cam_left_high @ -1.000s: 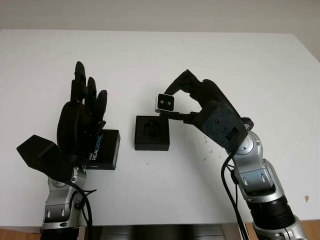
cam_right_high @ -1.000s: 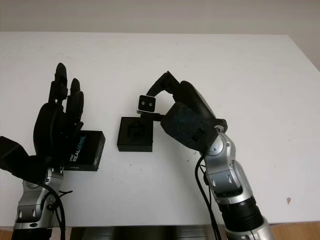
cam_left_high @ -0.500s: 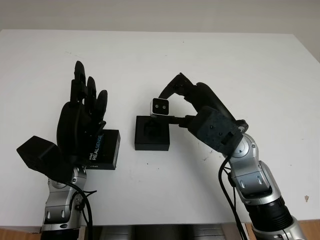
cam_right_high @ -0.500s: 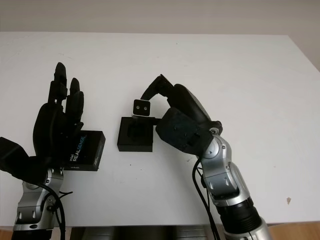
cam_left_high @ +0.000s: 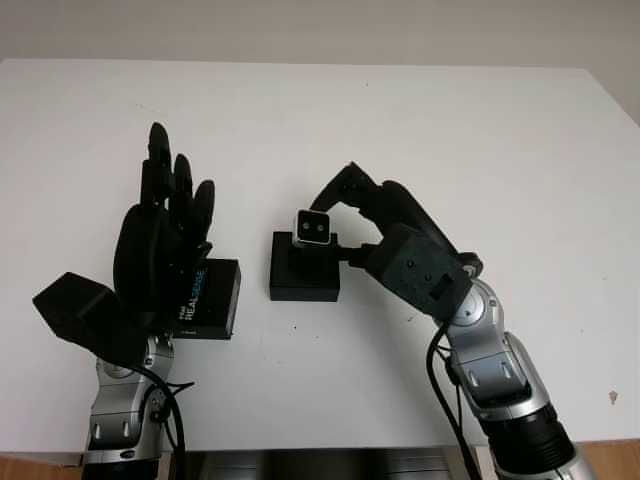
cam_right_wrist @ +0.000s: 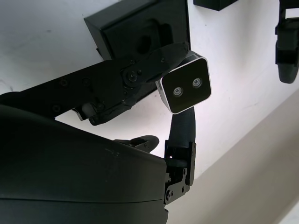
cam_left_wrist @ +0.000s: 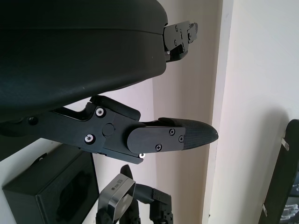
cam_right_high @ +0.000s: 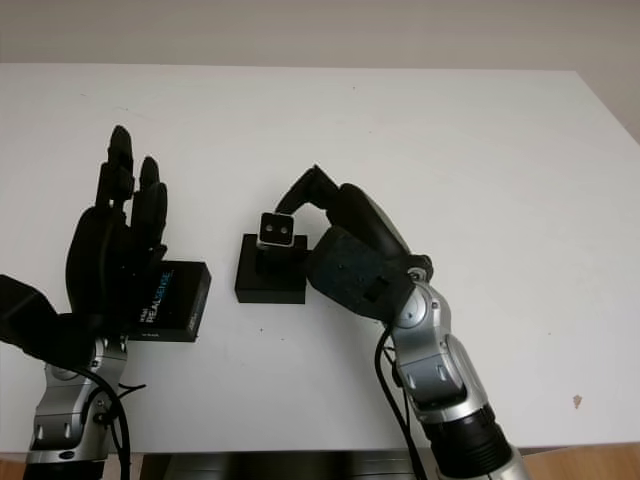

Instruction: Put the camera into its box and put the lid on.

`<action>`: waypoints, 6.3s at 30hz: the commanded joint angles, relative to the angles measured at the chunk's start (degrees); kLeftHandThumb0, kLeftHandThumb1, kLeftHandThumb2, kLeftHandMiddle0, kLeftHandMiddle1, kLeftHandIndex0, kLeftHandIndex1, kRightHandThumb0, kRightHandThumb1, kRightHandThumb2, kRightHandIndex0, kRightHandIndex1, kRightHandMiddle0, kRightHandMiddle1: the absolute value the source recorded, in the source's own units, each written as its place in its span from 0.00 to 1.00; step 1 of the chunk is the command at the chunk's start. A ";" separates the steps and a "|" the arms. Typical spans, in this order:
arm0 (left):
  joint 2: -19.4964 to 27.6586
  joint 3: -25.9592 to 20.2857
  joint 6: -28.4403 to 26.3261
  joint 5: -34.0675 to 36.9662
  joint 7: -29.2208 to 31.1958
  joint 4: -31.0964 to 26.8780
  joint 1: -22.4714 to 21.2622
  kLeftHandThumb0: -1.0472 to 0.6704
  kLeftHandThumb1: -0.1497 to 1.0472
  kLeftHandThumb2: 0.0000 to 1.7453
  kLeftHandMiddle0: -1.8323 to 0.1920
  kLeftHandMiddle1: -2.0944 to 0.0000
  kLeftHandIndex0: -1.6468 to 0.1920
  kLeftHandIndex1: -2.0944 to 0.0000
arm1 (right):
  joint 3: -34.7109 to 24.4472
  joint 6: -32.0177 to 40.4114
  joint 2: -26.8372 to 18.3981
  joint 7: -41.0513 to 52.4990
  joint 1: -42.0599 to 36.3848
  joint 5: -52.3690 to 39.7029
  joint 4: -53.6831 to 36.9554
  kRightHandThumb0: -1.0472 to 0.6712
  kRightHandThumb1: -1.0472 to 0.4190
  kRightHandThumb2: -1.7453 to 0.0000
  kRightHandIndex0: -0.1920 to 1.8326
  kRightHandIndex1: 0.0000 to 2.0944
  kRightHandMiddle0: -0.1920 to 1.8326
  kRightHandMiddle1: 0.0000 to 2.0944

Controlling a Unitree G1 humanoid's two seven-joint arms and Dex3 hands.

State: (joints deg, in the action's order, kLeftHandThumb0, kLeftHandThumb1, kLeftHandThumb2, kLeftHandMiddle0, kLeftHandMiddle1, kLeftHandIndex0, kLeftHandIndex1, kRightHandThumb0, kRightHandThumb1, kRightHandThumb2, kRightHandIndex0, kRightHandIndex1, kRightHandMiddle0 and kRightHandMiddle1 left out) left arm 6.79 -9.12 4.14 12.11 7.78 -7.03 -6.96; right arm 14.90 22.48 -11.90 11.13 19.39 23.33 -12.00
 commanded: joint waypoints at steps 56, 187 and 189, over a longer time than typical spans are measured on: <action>-0.36 -0.12 -0.51 0.31 -0.24 -2.14 1.29 0.26 1.00 0.23 0.99 0.98 1.00 0.99 | 2.50 0.17 0.10 0.45 -2.97 5.10 -0.63 0.37 0.00 0.91 0.27 0.04 0.26 1.00; 8.21 -6.08 0.67 2.55 5.61 -5.00 0.92 0.27 1.00 0.17 0.95 0.96 0.96 0.96 | -17.96 -22.58 -5.95 1.36 -1.97 -19.87 1.17 0.10 0.00 0.60 0.02 0.02 0.03 0.02; 10.72 -7.42 0.63 1.07 5.26 -4.53 -0.44 0.27 1.00 0.16 0.89 0.94 0.91 0.94 | -20.79 -18.80 -5.27 2.12 -0.18 -25.95 0.66 0.10 0.00 0.61 0.02 0.01 0.03 0.02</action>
State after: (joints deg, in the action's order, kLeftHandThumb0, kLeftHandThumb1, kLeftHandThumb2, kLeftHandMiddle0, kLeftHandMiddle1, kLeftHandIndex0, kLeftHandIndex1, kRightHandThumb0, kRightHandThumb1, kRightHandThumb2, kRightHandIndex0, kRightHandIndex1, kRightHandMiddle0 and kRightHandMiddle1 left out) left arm 16.07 -15.62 4.52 13.79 12.91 -11.61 -5.98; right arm -4.55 2.26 -17.86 12.90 18.03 -0.41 -10.07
